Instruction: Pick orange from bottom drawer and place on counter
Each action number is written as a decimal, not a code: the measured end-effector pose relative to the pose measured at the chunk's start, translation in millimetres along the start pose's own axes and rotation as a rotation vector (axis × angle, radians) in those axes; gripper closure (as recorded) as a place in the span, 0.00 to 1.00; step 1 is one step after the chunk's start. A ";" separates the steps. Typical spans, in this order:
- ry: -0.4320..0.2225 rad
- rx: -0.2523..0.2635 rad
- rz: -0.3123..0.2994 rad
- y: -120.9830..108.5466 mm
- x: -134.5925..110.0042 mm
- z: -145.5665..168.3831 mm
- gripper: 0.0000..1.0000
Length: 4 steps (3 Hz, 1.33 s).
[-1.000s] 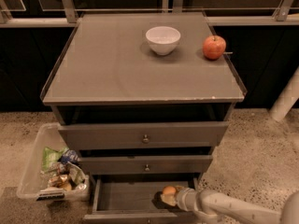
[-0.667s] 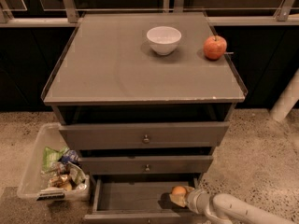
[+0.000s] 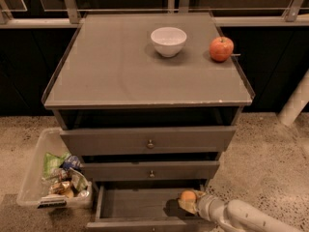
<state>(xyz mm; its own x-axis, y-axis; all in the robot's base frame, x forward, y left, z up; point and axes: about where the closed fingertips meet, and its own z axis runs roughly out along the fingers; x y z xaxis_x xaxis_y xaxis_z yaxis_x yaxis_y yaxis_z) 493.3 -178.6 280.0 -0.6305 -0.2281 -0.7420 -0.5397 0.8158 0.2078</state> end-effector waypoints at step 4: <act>-0.251 -0.172 -0.263 34.0 -110.1 -138.9 1.00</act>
Offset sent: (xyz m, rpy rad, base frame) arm -0.0338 -0.0386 0.2149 0.0784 -0.3674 0.2597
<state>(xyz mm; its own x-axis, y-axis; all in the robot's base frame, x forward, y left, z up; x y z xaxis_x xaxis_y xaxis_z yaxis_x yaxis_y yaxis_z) 467.0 -199.6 457.3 -0.3142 -0.2631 -0.9122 -0.7636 0.6410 0.0782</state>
